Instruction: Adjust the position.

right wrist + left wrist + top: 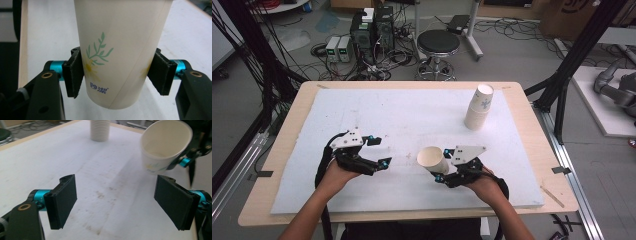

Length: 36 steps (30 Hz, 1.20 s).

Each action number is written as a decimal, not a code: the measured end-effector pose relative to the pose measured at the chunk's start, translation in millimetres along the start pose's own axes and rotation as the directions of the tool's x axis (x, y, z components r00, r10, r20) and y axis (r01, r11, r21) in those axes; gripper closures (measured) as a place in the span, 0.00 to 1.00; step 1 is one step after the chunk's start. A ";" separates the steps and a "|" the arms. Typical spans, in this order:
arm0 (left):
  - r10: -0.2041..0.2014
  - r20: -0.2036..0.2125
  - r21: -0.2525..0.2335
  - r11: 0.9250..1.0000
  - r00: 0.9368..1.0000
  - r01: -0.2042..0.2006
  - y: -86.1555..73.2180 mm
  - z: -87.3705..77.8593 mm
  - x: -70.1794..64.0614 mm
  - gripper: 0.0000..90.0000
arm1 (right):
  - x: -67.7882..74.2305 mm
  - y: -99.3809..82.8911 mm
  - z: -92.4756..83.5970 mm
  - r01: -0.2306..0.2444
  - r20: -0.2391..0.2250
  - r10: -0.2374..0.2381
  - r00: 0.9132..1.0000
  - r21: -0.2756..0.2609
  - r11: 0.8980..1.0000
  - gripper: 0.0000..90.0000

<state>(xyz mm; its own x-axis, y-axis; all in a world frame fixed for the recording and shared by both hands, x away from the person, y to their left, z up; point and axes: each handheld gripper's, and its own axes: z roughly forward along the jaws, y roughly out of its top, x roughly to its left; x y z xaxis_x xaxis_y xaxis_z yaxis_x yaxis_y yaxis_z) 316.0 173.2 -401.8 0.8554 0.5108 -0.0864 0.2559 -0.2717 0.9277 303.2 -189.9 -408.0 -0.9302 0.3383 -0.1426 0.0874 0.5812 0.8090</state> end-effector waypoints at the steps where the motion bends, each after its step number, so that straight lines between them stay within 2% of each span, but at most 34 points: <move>1: -0.013 -0.016 -0.017 1.000 1.000 0.013 -3.5 -1.3 1.4 0.20 | -0.7 -3.0 -1.8 -0.013 0.008 0.013 1.000 -0.013 1.000 0.40; 5: -0.042 -0.073 -0.073 0.997 0.996 0.037 -15.5 -5.3 6.3 0.20 | -3.3 -14.0 -6.8 -0.070 0.025 0.072 0.997 -0.066 0.995 0.40; 14: -0.063 -0.115 -0.108 0.993 0.991 0.050 -32.2 -4.6 10.0 0.20 | -10.5 -23.5 -14.3 -0.136 0.053 0.145 0.988 -0.143 0.980 0.40; 17: -0.056 -0.129 -0.111 0.993 0.990 0.042 -34.2 -5.5 9.6 0.20 | -11.6 -24.7 -15.8 -0.144 0.072 0.158 0.985 -0.164 0.976 0.40; 22: -0.072 -0.143 -0.125 0.991 0.987 0.054 -39.2 -9.5 12.1 0.20 | -14.2 -26.1 -18.3 -0.155 0.100 0.177 0.979 -0.200 0.968 0.39; 30: -0.095 -0.160 -0.144 0.987 0.983 0.072 -43.9 -18.9 16.0 0.20 | -20.3 -29.6 -20.0 -0.181 0.143 0.216 0.966 -0.224 0.957 0.39; 35: -0.099 -0.170 -0.148 0.986 0.980 0.074 -45.5 -21.6 18.1 0.20 | -24.3 -30.3 -19.7 -0.189 0.163 0.231 0.959 -0.239 0.953 0.39; 36: -0.100 -0.173 -0.149 0.986 0.980 0.075 -45.5 -22.5 18.3 0.20 | -25.3 -30.6 -19.7 -0.185 0.163 0.228 0.960 -0.242 0.952 0.39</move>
<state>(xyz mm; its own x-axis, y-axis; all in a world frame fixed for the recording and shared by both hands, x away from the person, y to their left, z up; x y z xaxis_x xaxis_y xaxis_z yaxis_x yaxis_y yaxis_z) 309.8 213.3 -437.4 0.7345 0.6689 -0.1149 0.2490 -0.1082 0.9624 317.0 -230.8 -417.9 -0.8151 0.5776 -0.0451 0.1690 0.3114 0.9351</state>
